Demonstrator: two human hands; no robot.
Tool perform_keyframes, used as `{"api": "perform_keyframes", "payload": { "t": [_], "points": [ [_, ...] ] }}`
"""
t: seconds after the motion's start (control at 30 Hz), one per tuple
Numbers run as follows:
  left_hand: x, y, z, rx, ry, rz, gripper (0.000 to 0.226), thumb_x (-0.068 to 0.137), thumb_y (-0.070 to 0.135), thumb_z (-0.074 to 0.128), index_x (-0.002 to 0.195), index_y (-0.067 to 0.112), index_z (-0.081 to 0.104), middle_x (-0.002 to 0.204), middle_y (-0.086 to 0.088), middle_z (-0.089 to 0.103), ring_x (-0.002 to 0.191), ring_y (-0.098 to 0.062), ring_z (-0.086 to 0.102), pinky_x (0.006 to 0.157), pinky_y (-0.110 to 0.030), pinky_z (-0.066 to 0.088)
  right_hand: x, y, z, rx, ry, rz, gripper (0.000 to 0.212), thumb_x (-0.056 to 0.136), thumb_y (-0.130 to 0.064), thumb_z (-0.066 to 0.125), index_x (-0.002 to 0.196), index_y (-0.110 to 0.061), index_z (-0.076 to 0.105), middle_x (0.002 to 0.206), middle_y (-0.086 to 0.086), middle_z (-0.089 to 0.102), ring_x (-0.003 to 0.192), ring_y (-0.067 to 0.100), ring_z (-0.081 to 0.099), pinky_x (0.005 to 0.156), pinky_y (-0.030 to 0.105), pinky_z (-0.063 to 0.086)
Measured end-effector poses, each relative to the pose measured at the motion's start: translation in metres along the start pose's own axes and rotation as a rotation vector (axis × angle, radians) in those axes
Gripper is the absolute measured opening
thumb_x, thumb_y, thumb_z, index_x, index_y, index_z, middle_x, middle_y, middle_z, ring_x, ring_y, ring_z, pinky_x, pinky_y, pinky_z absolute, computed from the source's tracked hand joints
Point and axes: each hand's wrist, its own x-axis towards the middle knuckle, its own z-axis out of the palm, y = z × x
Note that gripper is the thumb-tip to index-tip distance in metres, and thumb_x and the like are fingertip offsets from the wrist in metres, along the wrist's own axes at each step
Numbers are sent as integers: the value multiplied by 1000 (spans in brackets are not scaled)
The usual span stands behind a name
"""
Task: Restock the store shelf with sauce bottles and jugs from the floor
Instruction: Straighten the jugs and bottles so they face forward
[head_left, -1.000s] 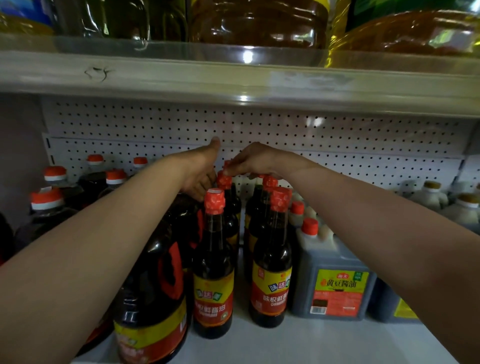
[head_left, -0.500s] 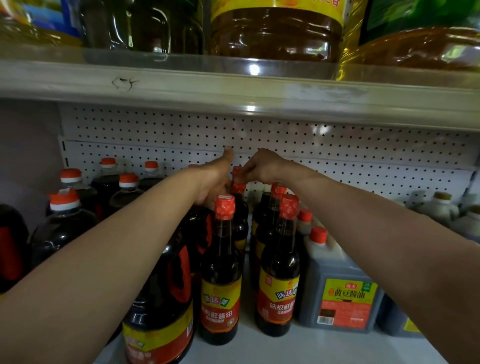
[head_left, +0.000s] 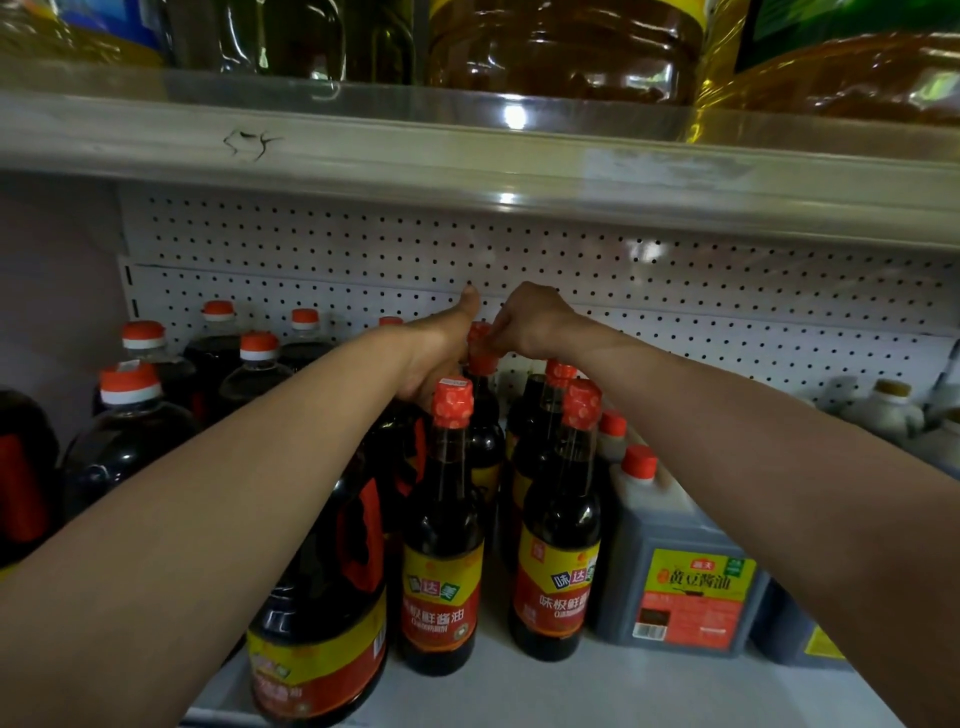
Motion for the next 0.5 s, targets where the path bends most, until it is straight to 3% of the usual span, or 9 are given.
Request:
{"api": "perform_keyframes", "payload": {
  "t": [0.1,0.23,0.33,0.5],
  "points": [
    [1,0,0,13,27,2,107,85,85,7,155,7,27,156,-20,35,142,-32,40,117,-50,33,-1,0,0,26,-11,2,44,73,-43,88,98,-9,77,85,-1,70,82,13,67,71,25,53],
    [1,0,1,-1,50,9,107,85,86,10,157,8,23,158,-20,33,142,-33,39,116,-51,34,-3,2,0,55,-17,-1,41,79,-44,84,99,-9,79,88,0,72,88,16,68,71,23,51],
    [-2,0,1,-20,64,15,105,85,85,12,157,9,22,157,-20,34,140,-34,42,114,-51,36,-5,6,-2,106,-22,-5,44,84,-49,78,102,-9,79,101,5,76,95,19,70,83,31,59],
    [-8,-1,2,-52,81,44,101,88,82,13,157,10,21,159,-16,32,143,-32,38,117,-49,32,-26,9,-11,263,37,-71,40,83,-46,79,107,-14,80,110,4,76,105,18,69,94,36,57]
  ]
}}
